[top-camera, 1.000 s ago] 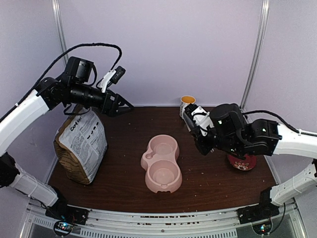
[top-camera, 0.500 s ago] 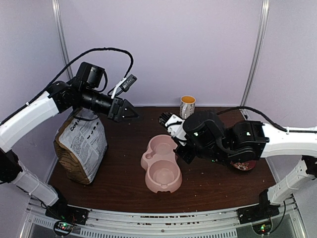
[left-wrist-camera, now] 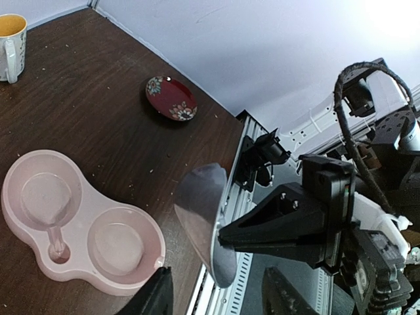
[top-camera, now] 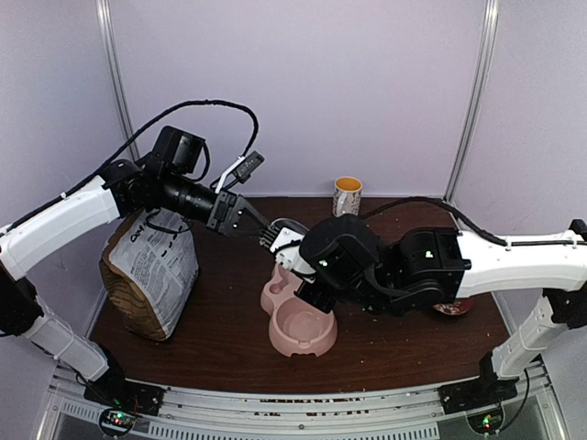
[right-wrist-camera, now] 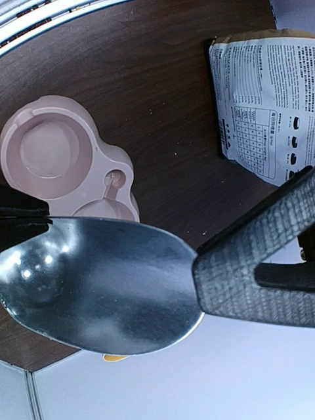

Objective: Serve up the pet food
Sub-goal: Place the spatula at the center of the board.

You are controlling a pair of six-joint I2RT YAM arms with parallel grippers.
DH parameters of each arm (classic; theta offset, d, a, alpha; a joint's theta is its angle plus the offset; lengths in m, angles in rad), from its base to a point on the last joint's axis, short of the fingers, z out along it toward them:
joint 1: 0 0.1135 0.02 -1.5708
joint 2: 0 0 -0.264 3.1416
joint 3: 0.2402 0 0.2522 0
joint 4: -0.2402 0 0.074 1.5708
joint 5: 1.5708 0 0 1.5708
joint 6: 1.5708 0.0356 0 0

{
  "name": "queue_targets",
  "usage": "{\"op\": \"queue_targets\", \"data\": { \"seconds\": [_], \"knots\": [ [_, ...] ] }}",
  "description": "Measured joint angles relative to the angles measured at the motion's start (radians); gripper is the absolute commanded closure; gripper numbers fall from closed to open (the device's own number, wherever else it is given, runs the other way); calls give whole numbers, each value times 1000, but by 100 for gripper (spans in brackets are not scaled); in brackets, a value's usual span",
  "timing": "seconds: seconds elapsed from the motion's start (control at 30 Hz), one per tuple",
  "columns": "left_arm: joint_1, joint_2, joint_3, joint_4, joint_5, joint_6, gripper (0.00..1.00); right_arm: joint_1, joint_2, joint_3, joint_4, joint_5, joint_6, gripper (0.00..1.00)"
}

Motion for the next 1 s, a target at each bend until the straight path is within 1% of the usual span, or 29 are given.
{"op": "queue_targets", "data": {
  "seconds": [0.1, 0.2, 0.3, 0.33, 0.4, 0.53, 0.67, 0.77, 0.93, 1.0],
  "knots": [
    [0, 7, -7, 15, 17, -19, 63, 4, 11, 6, -5, 1, -9, 100],
    [0, 16, -9, 30, 26, -30, 69, 10, 20, 19, -10, 5, -19, 100],
    [0, 24, -9, 33, 30, -39, 78, 14, 21, 20, -10, 7, -24, 100],
    [0, 27, -9, 34, 32, -43, 80, 16, 21, 20, -10, 8, -24, 100],
    [0, 33, -9, 34, 35, -47, 80, 16, 21, 21, -10, 8, -26, 100],
    [0, 42, -9, 34, 39, -45, 75, 17, 25, 20, -11, 13, -26, 100],
    [0, 43, -9, 27, 32, -35, 76, 18, 25, 15, -9, 25, -16, 100],
    [0, 45, -9, 27, 32, -34, 73, 18, 22, -6, -6, 27, -4, 100],
    [0, 56, -9, 27, 32, -27, 57, 18, 9, -51, -5, 30, 23, 100],
    [0, 56, -9, 26, 25, -24, 52, 18, -3, -76, -3, 35, 39, 100]
  ]
}}
